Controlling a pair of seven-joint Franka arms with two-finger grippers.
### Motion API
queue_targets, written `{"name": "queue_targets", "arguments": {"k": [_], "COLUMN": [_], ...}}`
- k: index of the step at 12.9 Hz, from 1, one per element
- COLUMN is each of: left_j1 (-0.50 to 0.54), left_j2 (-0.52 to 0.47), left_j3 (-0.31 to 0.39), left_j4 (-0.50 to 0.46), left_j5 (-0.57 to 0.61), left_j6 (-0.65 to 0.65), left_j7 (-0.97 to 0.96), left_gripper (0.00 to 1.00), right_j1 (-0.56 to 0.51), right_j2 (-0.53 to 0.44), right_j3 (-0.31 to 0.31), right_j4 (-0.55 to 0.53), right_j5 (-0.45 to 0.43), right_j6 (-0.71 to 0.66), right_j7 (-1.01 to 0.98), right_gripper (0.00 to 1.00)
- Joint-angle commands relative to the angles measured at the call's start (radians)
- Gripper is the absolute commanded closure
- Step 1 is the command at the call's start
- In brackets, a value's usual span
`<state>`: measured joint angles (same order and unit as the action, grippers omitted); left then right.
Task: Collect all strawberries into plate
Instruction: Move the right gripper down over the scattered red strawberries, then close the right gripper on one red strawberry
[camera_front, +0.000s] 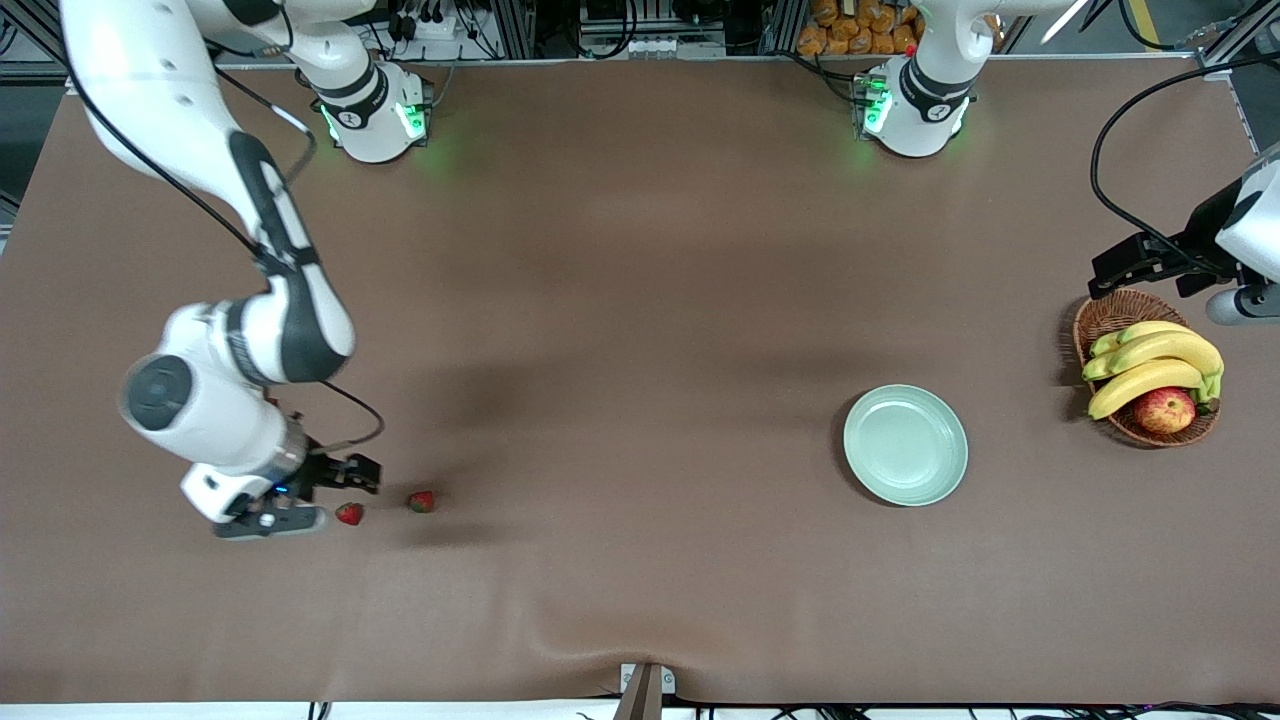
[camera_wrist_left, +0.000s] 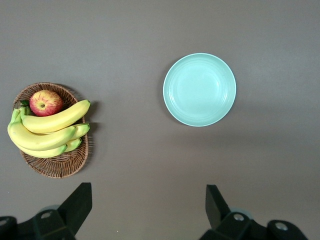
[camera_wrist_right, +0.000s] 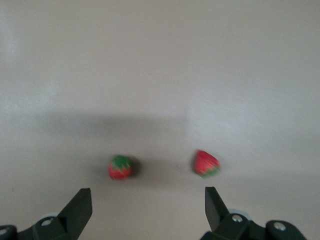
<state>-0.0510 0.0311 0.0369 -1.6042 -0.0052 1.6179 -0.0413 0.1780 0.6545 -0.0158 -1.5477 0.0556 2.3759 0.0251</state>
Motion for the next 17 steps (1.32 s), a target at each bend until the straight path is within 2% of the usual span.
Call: {"name": "queue_targets", "arguments": {"k": [1,7,13,15,17], "left_j1": [0.007,0.003,0.005,0.003,0.003], "left_j2": [0.009,0.01,0.01,0.01,0.01], "left_j3": [0.0,0.0,0.0,0.0,0.0], "left_j4": [0.018,0.018,0.018,0.018,0.018], "left_j5": [-0.019,-0.022,-0.027,-0.027,-0.035], "left_j6": [-0.013,-0.012,-0.012,-0.012,-0.013], "left_j7": [0.02,0.02,0.021,0.02,0.021], "left_gripper": [0.0,0.0,0.0,0.0,0.0], "right_j1": [0.046,0.054,0.06,0.061,0.061], "right_j2": [0.031,0.164,0.189,0.191,0.192], "right_j3": [-0.007,-0.01,-0.01,-0.01,-0.01], "right_j4": [0.028,0.058,0.07,0.07,0.07], "right_j5": [-0.011,-0.01,-0.008,-0.01,-0.011], "right_j6": [0.02,0.083,0.081,0.086,0.088], "right_j7": [0.181,0.207,0.249,0.25,0.25], "right_gripper": [0.0,0.0,0.0,0.14,0.19]}}
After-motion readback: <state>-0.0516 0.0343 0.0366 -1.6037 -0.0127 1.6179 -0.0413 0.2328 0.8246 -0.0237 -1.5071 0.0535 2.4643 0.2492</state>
